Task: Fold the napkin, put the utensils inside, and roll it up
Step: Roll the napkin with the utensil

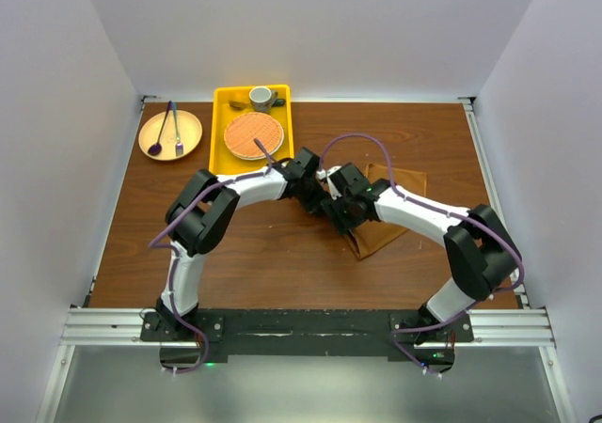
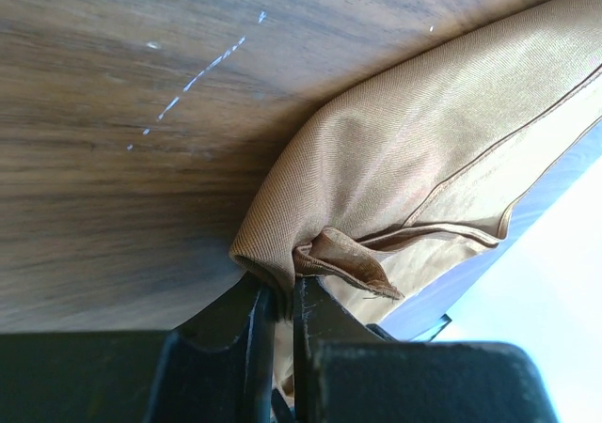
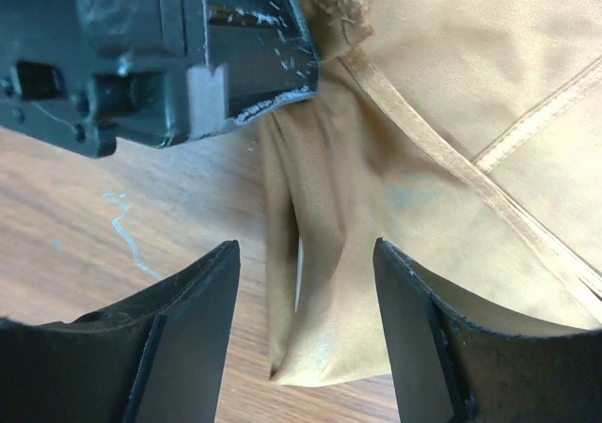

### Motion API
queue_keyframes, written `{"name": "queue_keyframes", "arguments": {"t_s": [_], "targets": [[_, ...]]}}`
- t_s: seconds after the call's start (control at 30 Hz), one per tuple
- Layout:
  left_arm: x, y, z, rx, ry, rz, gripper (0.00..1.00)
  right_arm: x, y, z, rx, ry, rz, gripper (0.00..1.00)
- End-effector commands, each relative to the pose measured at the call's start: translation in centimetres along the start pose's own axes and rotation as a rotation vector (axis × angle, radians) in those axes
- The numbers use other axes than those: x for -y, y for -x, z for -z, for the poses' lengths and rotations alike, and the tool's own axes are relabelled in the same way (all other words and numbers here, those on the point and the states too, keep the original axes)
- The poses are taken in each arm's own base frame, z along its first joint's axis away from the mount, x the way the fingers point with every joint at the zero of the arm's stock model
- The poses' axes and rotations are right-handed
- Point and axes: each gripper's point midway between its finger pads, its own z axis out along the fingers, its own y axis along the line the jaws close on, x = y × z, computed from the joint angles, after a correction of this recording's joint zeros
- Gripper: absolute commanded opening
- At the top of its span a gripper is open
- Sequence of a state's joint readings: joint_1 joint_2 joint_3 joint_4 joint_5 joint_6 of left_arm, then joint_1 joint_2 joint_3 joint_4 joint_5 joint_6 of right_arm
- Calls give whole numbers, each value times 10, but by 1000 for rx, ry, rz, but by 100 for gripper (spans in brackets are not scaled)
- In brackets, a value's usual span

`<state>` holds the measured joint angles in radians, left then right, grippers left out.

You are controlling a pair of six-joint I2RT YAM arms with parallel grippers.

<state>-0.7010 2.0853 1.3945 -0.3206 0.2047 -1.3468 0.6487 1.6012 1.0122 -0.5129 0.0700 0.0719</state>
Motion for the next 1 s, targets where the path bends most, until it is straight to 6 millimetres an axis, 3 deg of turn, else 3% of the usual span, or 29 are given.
{"name": "queue_keyframes", "arguments": {"t_s": [0.0, 0.23, 0.4, 0.63, 0.97], "targets": [[4, -3, 6, -23, 21, 25, 2, -11, 11, 6, 75, -96, 94, 63], [8, -6, 9, -44, 22, 41, 0, -22, 25, 0, 172, -240, 138, 62], [10, -5, 10, -44, 22, 35, 0, -14, 20, -6, 170, -368, 178, 58], [8, -10, 8, -65, 13, 47, 0, -17, 17, -17, 129, -370, 235, 55], [7, -5, 11, -59, 12, 48, 0, -19, 7, -27, 71, -360, 274, 33]]}}
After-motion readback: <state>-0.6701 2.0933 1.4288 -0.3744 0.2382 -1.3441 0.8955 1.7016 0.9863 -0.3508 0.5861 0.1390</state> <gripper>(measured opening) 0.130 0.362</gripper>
